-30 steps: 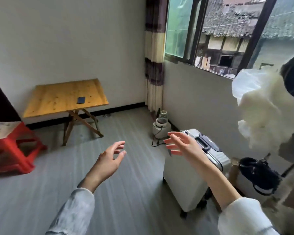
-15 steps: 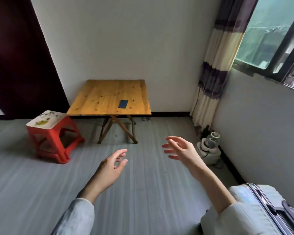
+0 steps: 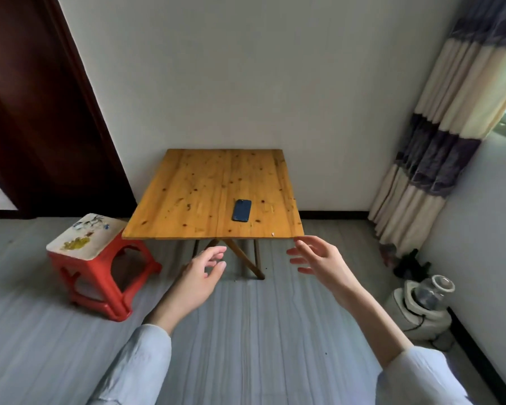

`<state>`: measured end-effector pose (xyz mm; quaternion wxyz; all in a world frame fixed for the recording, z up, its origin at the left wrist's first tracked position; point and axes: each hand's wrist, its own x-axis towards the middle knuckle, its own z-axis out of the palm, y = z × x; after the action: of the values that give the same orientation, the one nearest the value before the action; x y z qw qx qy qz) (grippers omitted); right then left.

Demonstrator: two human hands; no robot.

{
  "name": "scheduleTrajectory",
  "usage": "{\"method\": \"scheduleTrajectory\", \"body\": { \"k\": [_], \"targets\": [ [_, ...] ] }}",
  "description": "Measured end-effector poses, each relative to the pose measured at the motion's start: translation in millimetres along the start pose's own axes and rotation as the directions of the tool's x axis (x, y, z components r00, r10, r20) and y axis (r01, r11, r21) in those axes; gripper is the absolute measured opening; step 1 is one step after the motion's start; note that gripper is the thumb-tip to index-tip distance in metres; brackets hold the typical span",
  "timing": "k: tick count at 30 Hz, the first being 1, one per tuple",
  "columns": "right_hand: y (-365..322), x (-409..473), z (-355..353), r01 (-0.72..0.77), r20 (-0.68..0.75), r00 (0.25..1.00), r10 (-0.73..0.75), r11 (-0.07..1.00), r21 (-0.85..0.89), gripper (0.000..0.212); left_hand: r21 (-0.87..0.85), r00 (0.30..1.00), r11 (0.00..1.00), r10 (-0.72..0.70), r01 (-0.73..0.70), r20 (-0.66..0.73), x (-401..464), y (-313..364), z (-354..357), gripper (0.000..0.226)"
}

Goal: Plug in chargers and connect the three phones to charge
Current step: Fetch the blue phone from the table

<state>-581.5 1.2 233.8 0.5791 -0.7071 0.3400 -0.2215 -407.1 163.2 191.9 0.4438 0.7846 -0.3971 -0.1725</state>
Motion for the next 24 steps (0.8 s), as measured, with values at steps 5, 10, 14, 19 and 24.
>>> {"method": "scheduleTrajectory", "body": {
  "k": [5,10,14,19,24],
  "targets": [
    [9.1,123.0,14.3,-0.041,0.065,0.997,0.042,0.999,-0.021,0.024,0.001,0.997,0.997,-0.081,0.081,-0.002,106.0,-44.7,2.5,0.031],
    [18.9,236.5,28.1,-0.1,0.132,0.986,0.106,0.994,-0.055,0.026,-0.003,0.982,0.983,-0.182,0.182,0.046,205.8,-79.8,11.1,0.029],
    [28.4,311.5,48.6,-0.168,0.17,0.968,0.185,0.98,-0.109,0.03,0.023,0.964,0.966,-0.258,0.257,0.068,268.7,-112.0,7.7,0.029],
    [61.8,397.6,82.7,-0.264,0.167,0.941,0.295,0.947,-0.184,0.029,0.155,0.947,0.943,-0.31,0.296,0.082,337.6,-172.0,11.5,0.032],
    [123.6,479.4,122.9,-0.422,0.041,0.894,0.446,0.87,-0.255,0.027,0.276,0.911,0.907,-0.372,0.317,0.175,400.0,-248.8,26.5,0.043]
  ]
}}
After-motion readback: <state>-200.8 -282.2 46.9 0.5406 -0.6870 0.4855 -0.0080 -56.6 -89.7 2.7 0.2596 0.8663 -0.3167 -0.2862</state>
